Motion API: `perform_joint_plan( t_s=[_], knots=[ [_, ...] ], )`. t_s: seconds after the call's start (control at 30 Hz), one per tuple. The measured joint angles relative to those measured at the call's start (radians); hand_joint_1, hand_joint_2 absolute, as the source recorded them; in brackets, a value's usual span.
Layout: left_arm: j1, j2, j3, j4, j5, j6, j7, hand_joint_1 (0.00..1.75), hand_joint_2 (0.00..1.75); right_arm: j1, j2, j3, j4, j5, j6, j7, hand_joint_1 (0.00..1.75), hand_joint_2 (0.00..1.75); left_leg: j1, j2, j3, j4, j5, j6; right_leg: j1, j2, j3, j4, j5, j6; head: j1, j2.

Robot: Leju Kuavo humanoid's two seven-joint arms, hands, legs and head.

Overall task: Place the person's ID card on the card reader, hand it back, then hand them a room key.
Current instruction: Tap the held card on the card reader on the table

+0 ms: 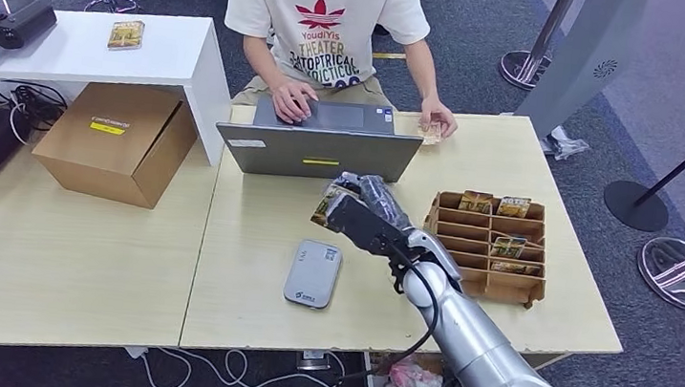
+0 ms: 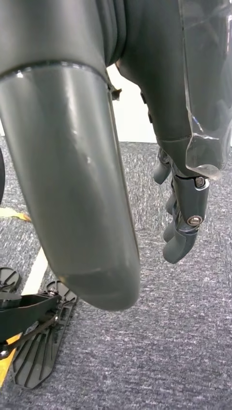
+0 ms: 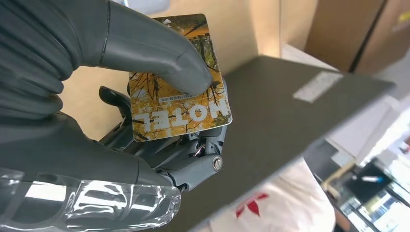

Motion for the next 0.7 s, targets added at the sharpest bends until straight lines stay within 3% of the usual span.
perform_joint_plan(
  t_s=[0.5,0.7],
  knots=[
    [0.0,0.0,0.0,0.0,-0.015,-0.006,-0.003,0.0,0.0,0.001,-0.009,0.054,0.059,-0.008,0.016,0.01,1.75,1.75,0.0,0.0,0.0,0.0,0.0,0.0,0.0,0.0,0.0,0.0,0.0,0.0,0.0,0.0],
    [-0.002,-0.002,-0.011,0.0,-0.048,-0.014,0.004,0.0,0.0,0.052,-0.005,0.13,0.161,0.006,0.032,0.037,1.75,1.75,0.0,0.0,0.0,0.0,0.0,0.0,0.0,0.0,0.0,0.0,0.0,0.0,0.0,0.0]
  ],
)
